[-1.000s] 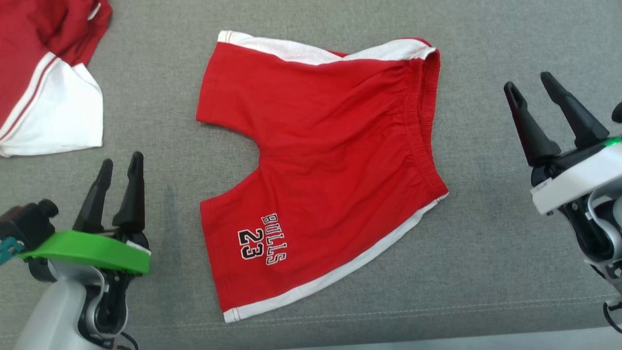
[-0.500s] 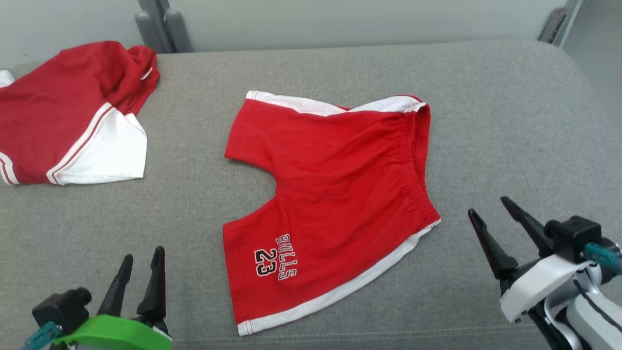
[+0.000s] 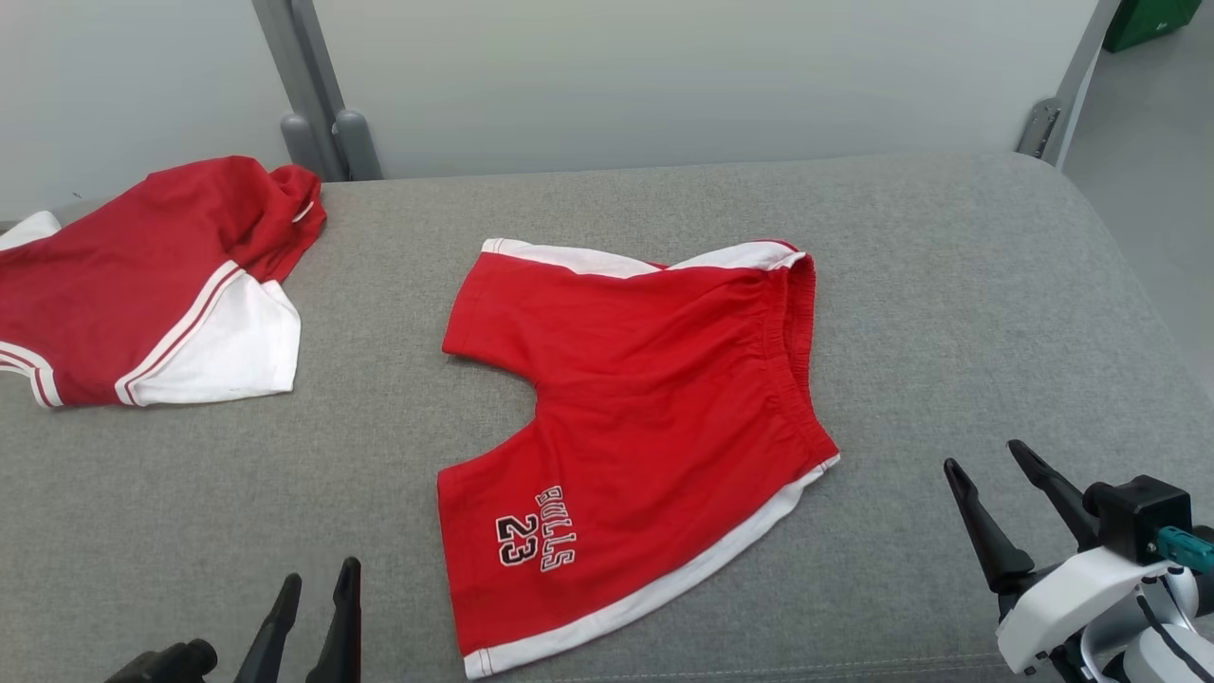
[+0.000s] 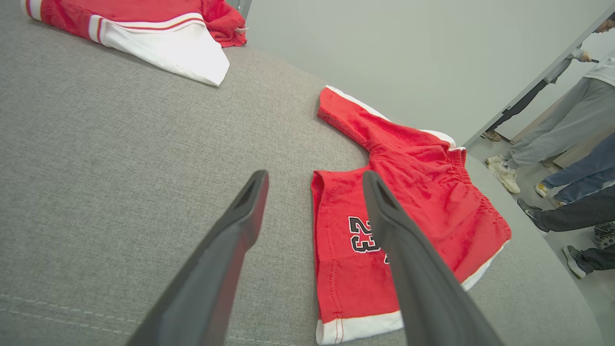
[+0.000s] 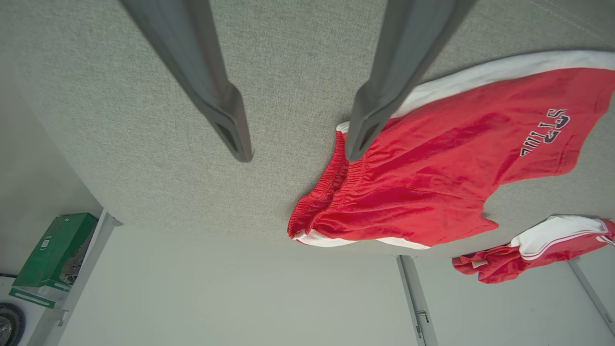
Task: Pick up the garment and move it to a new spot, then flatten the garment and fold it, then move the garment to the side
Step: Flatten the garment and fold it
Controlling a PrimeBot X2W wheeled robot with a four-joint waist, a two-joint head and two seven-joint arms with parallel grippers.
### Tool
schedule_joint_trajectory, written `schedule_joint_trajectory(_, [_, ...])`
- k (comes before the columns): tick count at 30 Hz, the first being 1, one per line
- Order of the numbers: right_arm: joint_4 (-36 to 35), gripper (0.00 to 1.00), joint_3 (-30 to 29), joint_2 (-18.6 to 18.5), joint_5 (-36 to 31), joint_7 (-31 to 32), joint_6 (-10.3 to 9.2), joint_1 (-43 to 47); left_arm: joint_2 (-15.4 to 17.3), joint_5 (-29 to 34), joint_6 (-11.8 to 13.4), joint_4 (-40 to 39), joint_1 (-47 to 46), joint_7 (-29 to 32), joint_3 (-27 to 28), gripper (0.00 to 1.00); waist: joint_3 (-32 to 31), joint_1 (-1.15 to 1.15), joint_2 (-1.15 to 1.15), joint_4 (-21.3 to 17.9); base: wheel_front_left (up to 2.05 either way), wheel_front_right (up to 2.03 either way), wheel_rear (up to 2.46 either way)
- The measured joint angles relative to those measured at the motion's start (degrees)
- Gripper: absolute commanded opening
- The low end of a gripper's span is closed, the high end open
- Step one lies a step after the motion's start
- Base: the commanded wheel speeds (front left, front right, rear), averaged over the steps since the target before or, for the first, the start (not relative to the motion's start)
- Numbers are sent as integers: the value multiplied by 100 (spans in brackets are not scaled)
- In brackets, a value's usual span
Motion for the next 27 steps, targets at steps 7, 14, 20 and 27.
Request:
schedule_joint_trajectory(7, [1,100,-19,80,-201,-15,0,39,-110,-55,48,-8,269,12,-154,100,20,0,0,28,0,0,0])
schedule_joint_trajectory(14, [2,100,338,129,-385,47,11,-192,-388,-514,32,44,322,445,-399,100,225,0,0,64,0,0,0])
schedule_joint_trajectory(20, [310,100,566,134,-567,348,226,-730,-693,-1025,-12,247,168,745,-372,100,507,0,0,124,0,0,0])
schedule_joint_trajectory(27, [738,100,658,189,-635,494,419,-1101,-839,-1683,24,735,25,1218,-316,100,673,0,0,286,0,0,0])
